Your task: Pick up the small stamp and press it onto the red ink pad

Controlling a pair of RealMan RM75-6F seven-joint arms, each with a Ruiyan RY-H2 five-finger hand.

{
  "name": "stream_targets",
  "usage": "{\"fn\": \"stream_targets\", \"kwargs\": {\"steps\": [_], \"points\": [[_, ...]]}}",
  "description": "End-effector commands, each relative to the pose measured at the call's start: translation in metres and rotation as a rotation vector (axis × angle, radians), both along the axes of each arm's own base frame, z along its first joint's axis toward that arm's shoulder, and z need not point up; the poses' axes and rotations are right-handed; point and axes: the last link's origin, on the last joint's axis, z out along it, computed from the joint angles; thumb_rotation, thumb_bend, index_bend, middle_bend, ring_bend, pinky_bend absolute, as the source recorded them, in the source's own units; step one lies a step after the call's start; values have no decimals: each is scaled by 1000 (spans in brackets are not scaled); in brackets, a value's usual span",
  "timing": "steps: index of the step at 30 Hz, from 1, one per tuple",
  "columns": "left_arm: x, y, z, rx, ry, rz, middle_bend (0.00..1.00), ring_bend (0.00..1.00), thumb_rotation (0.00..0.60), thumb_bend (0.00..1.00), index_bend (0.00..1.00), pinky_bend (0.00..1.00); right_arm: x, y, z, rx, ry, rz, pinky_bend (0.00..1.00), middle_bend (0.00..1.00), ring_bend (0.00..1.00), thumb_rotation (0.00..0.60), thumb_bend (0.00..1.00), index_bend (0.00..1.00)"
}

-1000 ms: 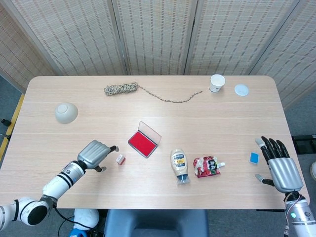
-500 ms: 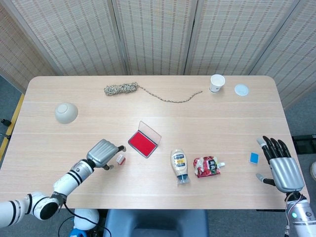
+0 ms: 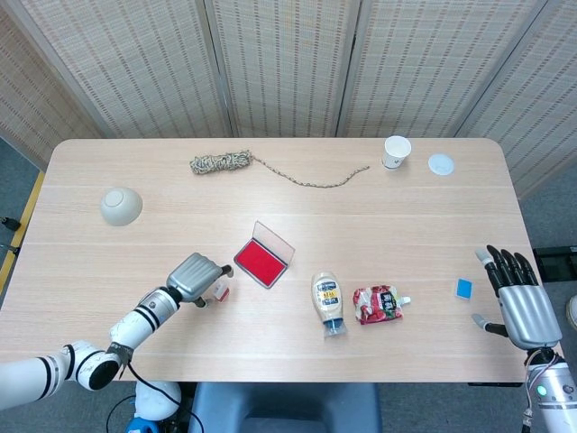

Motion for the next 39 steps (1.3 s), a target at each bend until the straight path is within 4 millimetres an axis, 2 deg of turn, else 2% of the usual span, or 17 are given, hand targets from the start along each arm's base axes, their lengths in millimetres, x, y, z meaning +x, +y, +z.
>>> {"fn": "stream_targets", "kwargs": {"steps": [1,27,39], "points": [[-1,0,-2,-4,-1,0,903,669,600,260,340,818,0,0,-1,2,2,0,0,0,0,600,103,0],[-8,4,-9,4,1,-7,926,670,600,260,453,822,0,-1,-2,2,8,-5,0,0,0,600,103,0],[-10,7,-10,27,6,-21,966,698,600,260,550,842,0,-1,-2,0,10,-4,0,0,0,600,103,0]]}}
